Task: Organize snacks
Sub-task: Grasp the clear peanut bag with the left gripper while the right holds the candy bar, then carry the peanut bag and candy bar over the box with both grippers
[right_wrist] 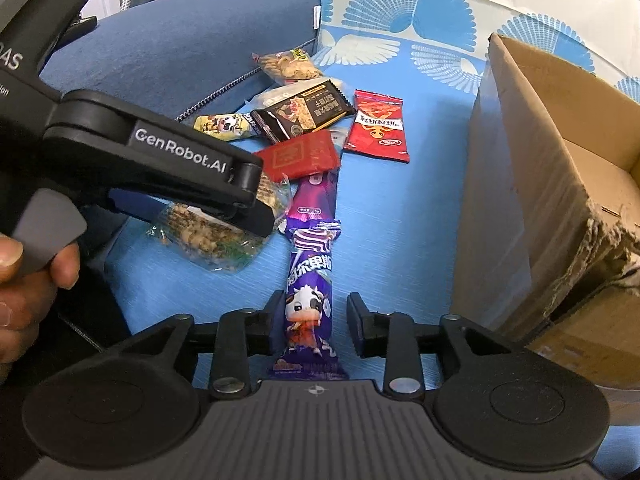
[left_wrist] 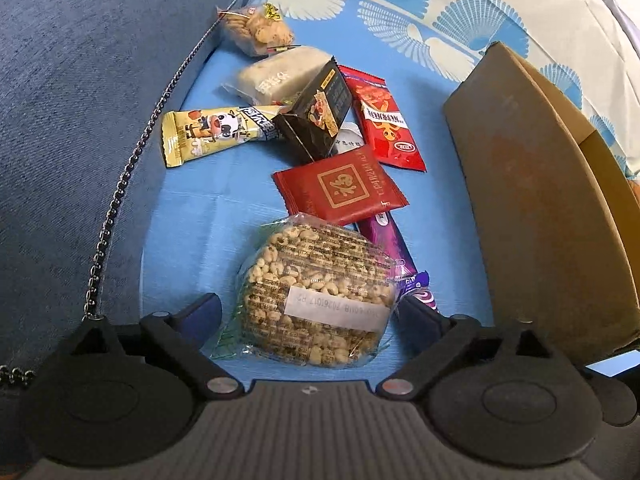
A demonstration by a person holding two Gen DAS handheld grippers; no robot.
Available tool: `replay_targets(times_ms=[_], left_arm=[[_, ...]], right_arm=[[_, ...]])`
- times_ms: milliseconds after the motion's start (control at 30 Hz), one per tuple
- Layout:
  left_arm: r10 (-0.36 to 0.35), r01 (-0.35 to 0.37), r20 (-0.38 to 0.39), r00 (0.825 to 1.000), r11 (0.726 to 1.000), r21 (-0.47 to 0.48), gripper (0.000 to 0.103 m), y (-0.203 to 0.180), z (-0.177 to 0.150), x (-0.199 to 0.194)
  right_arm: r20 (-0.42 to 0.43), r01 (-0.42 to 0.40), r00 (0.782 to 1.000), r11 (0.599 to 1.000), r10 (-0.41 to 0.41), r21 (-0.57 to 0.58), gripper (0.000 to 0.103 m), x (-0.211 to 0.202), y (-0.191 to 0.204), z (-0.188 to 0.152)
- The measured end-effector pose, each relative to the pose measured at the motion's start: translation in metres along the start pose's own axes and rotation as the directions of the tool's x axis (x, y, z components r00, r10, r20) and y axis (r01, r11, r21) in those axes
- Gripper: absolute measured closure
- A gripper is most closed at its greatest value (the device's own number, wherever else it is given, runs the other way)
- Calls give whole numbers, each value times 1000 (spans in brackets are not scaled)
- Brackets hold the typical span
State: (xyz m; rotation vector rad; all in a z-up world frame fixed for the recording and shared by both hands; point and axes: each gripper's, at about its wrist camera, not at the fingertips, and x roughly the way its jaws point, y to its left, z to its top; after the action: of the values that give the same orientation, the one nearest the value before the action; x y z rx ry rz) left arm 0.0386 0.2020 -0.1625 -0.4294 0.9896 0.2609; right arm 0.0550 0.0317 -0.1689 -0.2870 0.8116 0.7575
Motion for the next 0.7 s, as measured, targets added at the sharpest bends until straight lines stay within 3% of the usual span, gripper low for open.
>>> replay_targets(times_ms=[300,400,500,700], left_arm=[[27,-26,-8,1000,997,77,6,-12,-1,5],[41,-41,0,999,994,99,10,-15,-2,5],[44,-46,18,999,992,116,17,-17,-3,2],[5,-13,88,996,996,92,18,-13,-5,-14]], right_arm=[[-8,23,1000,1000,-23,-6,70,4,1,-1],[-4,29,1000,999,-30,-19,84,4,2,0],[8,45,999,998,-45,-41,86,3,5,1],[51,54,997,998,-52,-29,86,-9,6,9]])
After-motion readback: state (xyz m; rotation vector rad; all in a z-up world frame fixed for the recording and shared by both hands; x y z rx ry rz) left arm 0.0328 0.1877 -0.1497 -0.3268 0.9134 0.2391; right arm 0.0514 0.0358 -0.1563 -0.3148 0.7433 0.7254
